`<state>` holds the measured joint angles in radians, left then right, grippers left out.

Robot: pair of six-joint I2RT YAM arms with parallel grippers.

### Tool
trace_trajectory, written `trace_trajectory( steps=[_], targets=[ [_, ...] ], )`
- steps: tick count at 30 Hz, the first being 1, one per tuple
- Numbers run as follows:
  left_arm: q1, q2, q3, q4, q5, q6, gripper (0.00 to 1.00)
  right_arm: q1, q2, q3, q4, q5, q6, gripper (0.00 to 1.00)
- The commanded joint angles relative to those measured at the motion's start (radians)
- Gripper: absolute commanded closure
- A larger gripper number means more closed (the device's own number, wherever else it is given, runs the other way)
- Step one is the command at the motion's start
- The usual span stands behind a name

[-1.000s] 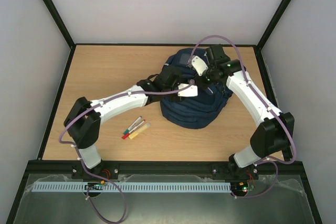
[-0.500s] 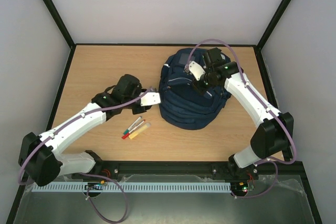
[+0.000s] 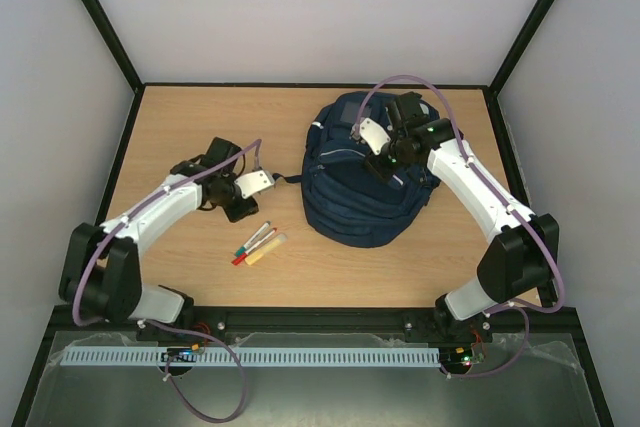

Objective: Pack the student bag
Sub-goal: Pick up the stationery from the center of the board.

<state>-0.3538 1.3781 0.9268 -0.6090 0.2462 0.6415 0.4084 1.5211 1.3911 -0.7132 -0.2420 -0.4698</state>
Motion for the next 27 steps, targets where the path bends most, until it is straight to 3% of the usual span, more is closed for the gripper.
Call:
trace_trajectory(
  steps=[1,9,27],
  targets=[
    [0.005,0.086,0.017,-0.125,0.073,-0.077,0.63,0.007,-0.044,-0.009,-0.016,-0.072,0.007,0.99],
    [0.005,0.130,-0.016,-0.085,0.042,-0.134,0.63,0.007,-0.042,-0.011,-0.015,-0.074,0.008,0.99],
    [-0.033,0.200,-0.074,-0.068,-0.007,-0.103,0.68,0.007,-0.039,-0.008,-0.016,-0.077,0.008,0.99]
  ],
)
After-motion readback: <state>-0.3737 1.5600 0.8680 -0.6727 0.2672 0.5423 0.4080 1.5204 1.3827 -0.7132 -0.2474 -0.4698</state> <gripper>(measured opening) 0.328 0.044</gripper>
